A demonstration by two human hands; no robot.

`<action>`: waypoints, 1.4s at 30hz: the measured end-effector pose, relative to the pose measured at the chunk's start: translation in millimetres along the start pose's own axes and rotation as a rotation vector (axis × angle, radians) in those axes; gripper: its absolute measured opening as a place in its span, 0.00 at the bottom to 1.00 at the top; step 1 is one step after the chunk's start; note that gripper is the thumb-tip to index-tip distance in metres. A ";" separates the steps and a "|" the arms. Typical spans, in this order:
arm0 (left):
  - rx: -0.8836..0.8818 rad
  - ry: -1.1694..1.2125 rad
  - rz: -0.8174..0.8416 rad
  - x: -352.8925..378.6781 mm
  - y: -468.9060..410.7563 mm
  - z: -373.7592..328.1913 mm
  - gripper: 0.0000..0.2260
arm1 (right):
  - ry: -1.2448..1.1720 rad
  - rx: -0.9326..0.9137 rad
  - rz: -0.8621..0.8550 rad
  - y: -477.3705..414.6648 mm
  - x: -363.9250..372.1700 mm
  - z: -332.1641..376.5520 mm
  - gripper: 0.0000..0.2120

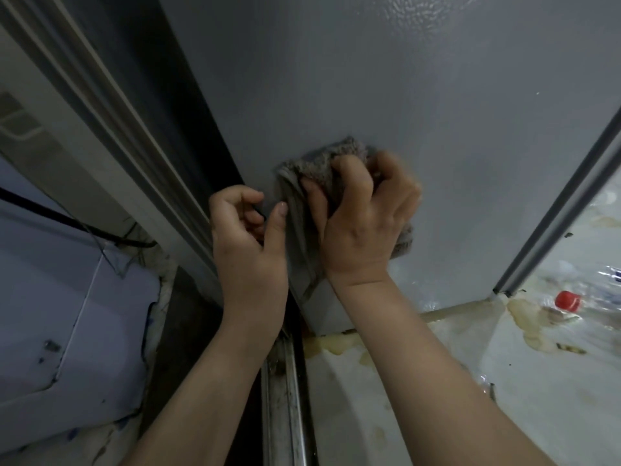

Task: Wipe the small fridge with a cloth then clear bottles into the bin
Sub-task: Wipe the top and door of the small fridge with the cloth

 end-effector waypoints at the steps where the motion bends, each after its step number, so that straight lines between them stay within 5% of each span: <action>1: -0.006 0.007 0.007 0.6 1.1 1.0 0.16 | 0.010 -0.016 0.027 8.2 1.8 0.3 0.13; 12: -0.093 -0.079 0.064 9.0 13.5 17.8 0.18 | 0.046 0.041 0.289 76.5 6.9 -12.9 0.11; 21: -0.083 -0.147 -0.014 12.0 23.9 14.2 0.18 | 0.035 0.026 -0.006 -16.2 -11.5 -17.5 0.15; 32: 0.042 -0.266 0.023 37.0 46.1 0.3 0.22 | 0.109 0.146 0.250 73.7 -10.5 -55.5 0.14; 42: 0.065 -0.200 0.091 76.9 52.6 -26.9 0.17 | 0.065 0.245 0.128 21.3 -36.1 -89.6 0.14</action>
Point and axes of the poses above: each hand's wrist, its own y-axis away from the middle knuckle, its own x-axis out of the palm, z = x × y, the point moved 10 cm from there along -y, towards the middle knuckle, and after that the axes turned 12 degrees about -x, right-handed, at the moved point
